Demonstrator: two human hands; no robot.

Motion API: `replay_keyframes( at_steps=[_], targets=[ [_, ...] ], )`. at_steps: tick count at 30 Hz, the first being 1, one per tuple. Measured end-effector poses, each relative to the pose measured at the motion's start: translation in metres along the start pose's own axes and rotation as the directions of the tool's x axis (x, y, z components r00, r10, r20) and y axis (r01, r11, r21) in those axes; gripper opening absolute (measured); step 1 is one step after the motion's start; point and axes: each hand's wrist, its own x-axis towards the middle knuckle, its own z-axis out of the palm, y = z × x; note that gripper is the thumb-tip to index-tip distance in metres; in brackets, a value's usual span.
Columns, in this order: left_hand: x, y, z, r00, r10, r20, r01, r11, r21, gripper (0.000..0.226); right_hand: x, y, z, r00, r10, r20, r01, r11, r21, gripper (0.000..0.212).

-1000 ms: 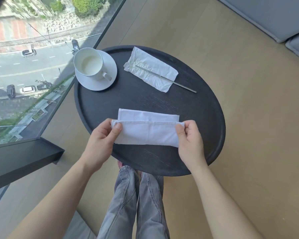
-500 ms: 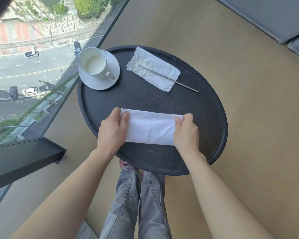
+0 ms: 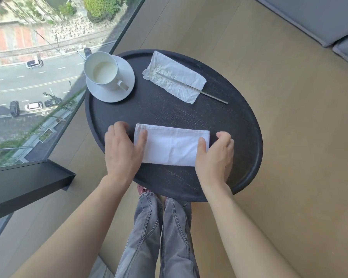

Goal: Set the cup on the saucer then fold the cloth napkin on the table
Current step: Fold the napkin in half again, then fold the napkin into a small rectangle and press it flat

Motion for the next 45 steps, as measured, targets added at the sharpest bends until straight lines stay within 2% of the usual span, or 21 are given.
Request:
replay_keyframes(
  at_steps=[2,3,5,6,7,9,13,20,22,26,28,31,35,38,45],
  targets=[
    [-0.016,0.004,0.002,0.982,0.165,-0.09,-0.161,0.986,0.044,0.043,-0.014,0.003,0.001,0.983,-0.153,-0.099,0.152,0.988,-0.019,0.033],
    [-0.025,0.008,0.004,0.956,0.278,-0.092,-0.271,0.959,0.086,0.046,-0.02,0.003,0.004,0.965,-0.245,-0.099,0.243,0.97,-0.026,0.034],
    [-0.04,0.016,0.015,0.862,0.506,0.006,-0.5,0.851,0.16,0.052,-0.03,0.003,0.014,0.914,-0.405,0.003,0.405,0.914,-0.023,0.041],
    [-0.045,0.018,0.021,0.813,0.577,0.082,-0.581,0.793,0.182,0.055,-0.032,0.003,0.021,0.889,-0.451,0.076,0.453,0.892,-0.002,0.046],
    [-0.047,0.021,0.027,0.777,0.609,0.158,-0.629,0.751,0.199,0.058,-0.033,0.004,0.026,0.867,-0.476,0.147,0.478,0.878,0.019,0.049],
    [-0.044,0.02,0.036,0.754,0.596,0.275,-0.654,0.722,0.228,0.062,-0.031,0.008,0.037,0.834,-0.485,0.263,0.509,0.861,-0.026,0.053],
    [-0.033,0.005,0.045,0.745,0.563,0.358,-0.662,0.689,0.294,0.068,-0.024,0.028,0.043,0.808,-0.49,0.327,0.574,0.78,-0.248,0.062],
    [-0.023,-0.011,0.044,0.703,0.604,0.375,-0.71,0.616,0.341,0.078,-0.02,0.032,0.031,0.871,-0.387,0.303,0.475,0.82,-0.32,0.076],
    [-0.023,-0.011,0.044,0.693,0.612,0.381,-0.721,0.6,0.347,0.078,-0.024,0.023,0.027,0.914,-0.309,0.264,0.377,0.887,-0.267,0.075],
    [-0.022,-0.011,0.045,0.687,0.62,0.38,-0.727,0.582,0.365,0.076,-0.029,0.0,0.017,0.991,-0.031,0.129,0.046,0.992,-0.117,0.063],
    [-0.023,-0.011,0.045,0.692,0.617,0.375,-0.722,0.58,0.377,0.076,-0.029,-0.004,0.013,0.985,0.099,0.138,-0.101,0.995,0.007,0.054],
    [-0.023,-0.011,0.045,0.694,0.614,0.377,-0.72,0.582,0.378,0.076,-0.019,-0.002,0.008,0.946,0.24,0.217,-0.282,0.941,0.186,0.033],
    [-0.024,-0.01,0.044,0.694,0.613,0.379,-0.72,0.582,0.378,0.076,-0.001,0.01,-0.003,0.879,0.251,0.406,-0.416,0.82,0.394,0.009],
    [-0.028,-0.004,0.046,0.687,0.629,0.363,-0.725,0.567,0.391,0.074,0.007,0.026,-0.014,0.857,0.138,0.496,-0.39,0.802,0.452,0.009],
    [-0.044,0.039,0.072,0.631,0.683,0.368,-0.775,0.535,0.336,0.074,0.023,0.065,-0.051,0.942,0.008,0.334,-0.176,0.861,0.477,0.023]
  ],
)
